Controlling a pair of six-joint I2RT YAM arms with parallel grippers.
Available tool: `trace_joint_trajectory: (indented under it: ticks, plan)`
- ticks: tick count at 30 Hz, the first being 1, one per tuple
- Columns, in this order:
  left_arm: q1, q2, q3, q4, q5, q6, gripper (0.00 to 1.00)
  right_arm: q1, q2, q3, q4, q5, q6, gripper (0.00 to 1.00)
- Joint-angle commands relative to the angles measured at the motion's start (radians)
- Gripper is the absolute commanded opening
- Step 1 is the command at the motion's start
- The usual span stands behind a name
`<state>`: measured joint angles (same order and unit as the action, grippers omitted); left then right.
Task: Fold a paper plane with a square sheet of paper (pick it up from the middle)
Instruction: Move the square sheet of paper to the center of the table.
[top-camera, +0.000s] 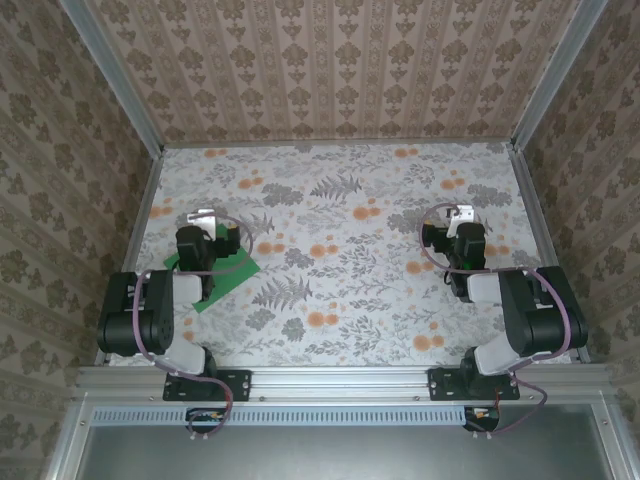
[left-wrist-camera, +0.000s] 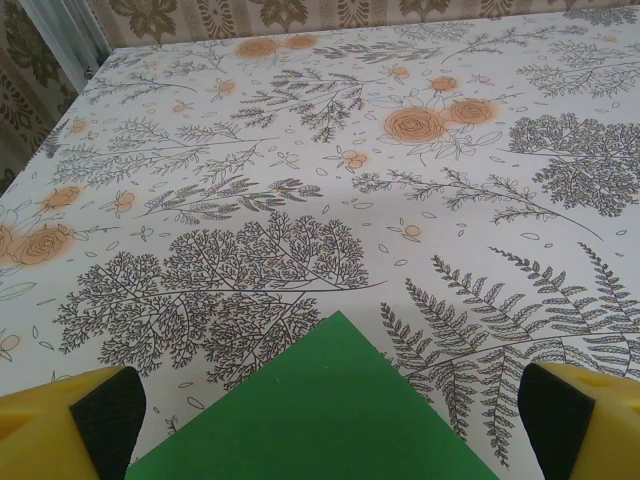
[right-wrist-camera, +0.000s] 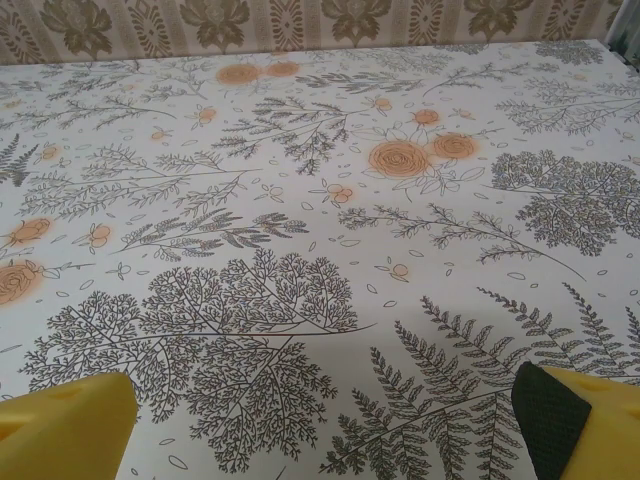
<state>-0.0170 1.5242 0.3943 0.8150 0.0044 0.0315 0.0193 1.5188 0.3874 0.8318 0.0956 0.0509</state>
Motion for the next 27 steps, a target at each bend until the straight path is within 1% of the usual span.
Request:
trace_joint_trajectory:
  ticks: [1,22,25,27]
  plan:
    - [0.003,0.01,0.018,0.016,0.004,0.022,1.0,-0.005,0.011,0.019,0.029,-0.022,-0.011,1.0]
    - [0.006,0.006,0.014,0.022,0.007,0.021,1.0,-0.005,0.011,0.02,0.026,-0.025,-0.011,1.0]
    - [0.006,-0.006,0.005,0.032,-0.014,0.012,1.0,-0.005,0.003,0.015,0.032,-0.013,-0.008,1.0]
    - [0.006,-0.035,0.0,0.021,-0.033,0.002,1.0,-0.005,-0.037,0.009,0.015,0.01,-0.001,1.0]
